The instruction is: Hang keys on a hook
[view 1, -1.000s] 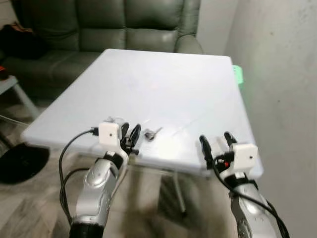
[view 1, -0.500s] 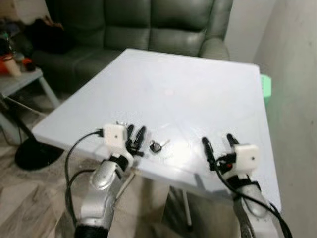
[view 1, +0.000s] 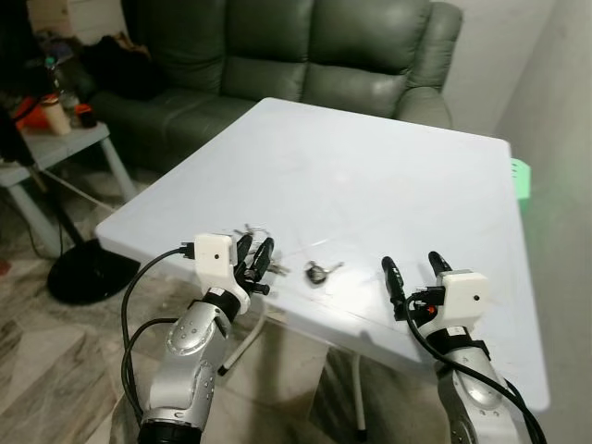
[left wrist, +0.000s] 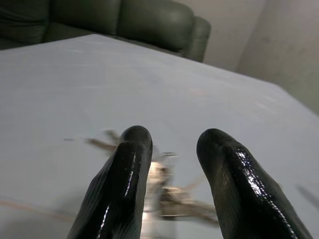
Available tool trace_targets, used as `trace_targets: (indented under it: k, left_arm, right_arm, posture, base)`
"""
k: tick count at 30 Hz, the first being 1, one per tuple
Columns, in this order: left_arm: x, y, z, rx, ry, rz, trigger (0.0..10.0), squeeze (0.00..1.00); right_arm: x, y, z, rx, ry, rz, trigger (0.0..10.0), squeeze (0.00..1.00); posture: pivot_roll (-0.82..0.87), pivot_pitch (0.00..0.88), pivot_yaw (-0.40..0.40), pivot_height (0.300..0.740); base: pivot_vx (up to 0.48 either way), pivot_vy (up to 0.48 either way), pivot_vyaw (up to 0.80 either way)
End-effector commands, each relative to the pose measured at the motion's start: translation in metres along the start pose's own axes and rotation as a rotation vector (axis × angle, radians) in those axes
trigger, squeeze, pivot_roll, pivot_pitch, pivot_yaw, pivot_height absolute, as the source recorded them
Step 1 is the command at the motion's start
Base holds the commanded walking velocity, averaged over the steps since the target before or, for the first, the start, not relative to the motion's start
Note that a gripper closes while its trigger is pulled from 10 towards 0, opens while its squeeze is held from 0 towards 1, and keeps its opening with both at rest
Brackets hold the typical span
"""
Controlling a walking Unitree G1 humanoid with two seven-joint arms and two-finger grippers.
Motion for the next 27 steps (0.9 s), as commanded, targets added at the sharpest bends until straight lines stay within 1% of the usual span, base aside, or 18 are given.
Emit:
trace_targets:
  k: [1, 11, 13, 18, 20, 27]
  left_arm:
    - [0.0054, 0.0038, -0.0033, 0.009, -0.009, 0.009, 10.0, 0.00]
    - [0.0065, 0.0032, -0.0038, 0.006, -0.009, 0.014, 10.0, 0.00]
    - [0.0062, 0.0028, -0.0038, 0.005, -0.007, 0.014, 10.0, 0.00]
    - [0.0061, 0.0028, -0.0038, 0.005, -0.003, 0.014, 10.0, 0.00]
    - [0.0067, 0.0029, -0.0038, 0.006, -0.004, 0.015, 10.0, 0.00]
    - [0.0062, 0.0025, -0.0031, 0.006, 0.001, 0.016, 10.0, 0.00]
  right_arm:
    - [0.0078, 0.0020, 0.0019, -0.001, -0.020, 0.013, 10.0, 0.00]
    - [0.0084, 0.0031, 0.0023, 0.001, -0.023, 0.017, 10.0, 0.00]
    - [0.0090, 0.0015, 0.0025, -0.016, -0.026, 0.011, 10.0, 0.00]
    - [0.0094, 0.0011, 0.0027, -0.021, -0.024, 0.007, 10.0, 0.00]
    - [0.0099, 0.0031, 0.0030, -0.008, -0.024, 0.015, 10.0, 0.00]
    - [0.0089, 0.0022, 0.0026, -0.017, -0.018, 0.007, 10.0, 0.00]
  posture:
    - [0.06, 0.000, -0.010, 0.736]
    - [0.06, 0.000, -0.012, 0.736]
    - [0.06, 0.000, -0.015, 0.736]
    - [0.06, 0.000, -0.018, 0.736]
    - [0.06, 0.000, -0.018, 0.736]
    - [0.06, 0.000, -0.021, 0.736]
  base:
    - [0.000, 0.398, 0.00]
    - [0.000, 0.405, 0.00]
    - [0.000, 0.409, 0.00]
    - [0.000, 0.405, -0.75]
    - [0.000, 0.405, 0.00]
    - [0.000, 0.407, 0.00]
Point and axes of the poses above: a point about 5 cm out from each wrist's last joint towards the gripper, its own z axis pointing back from the gripper into the wrist, its own y axis along the axis of the wrist's last joint, x = y × z, the point moved 4 cm from there along -z, pointing out of the wrist towards the gripper, and after that the axes turned 10 degrees about -z, right-handed, at the moved point
